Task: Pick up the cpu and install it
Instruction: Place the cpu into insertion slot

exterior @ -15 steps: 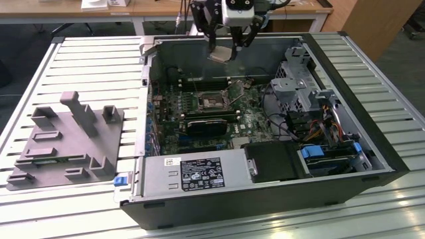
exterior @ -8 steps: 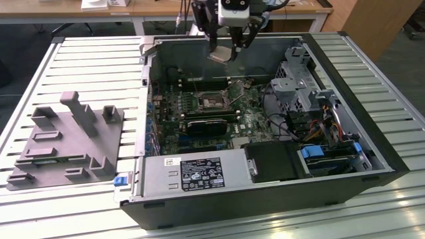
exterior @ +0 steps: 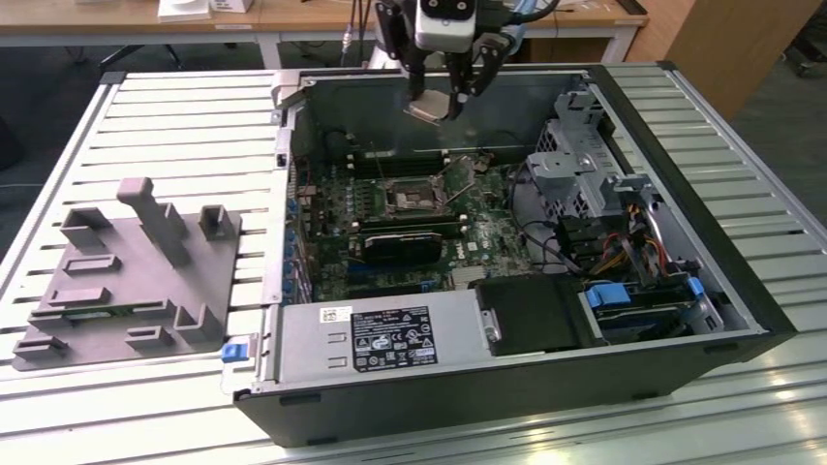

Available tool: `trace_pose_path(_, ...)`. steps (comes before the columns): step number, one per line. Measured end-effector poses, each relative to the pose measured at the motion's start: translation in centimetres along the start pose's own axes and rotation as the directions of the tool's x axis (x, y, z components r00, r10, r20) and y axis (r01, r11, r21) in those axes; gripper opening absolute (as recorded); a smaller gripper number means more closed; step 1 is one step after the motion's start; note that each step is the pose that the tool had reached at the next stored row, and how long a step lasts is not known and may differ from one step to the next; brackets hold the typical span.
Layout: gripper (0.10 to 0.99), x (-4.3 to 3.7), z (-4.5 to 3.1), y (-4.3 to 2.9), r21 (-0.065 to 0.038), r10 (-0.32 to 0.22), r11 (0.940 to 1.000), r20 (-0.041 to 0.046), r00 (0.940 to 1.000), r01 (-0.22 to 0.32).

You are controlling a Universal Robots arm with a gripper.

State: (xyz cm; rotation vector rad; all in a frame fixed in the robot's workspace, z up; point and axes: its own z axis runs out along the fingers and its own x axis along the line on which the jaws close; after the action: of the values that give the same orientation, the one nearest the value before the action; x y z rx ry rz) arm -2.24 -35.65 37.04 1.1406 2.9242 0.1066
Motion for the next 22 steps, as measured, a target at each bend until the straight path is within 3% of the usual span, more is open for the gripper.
trace_pose_path(11, 0.537, 0.00, 0.05, 0.00, -0.003, 0.112, 0.9937, 0.0070, 0.9937, -0.112)
trace_pose_path(22, 0.537, 0.00, 0.10, -0.01, -0.007, 0.222, 0.9750, 0.0136, 0.9749, -0.222)
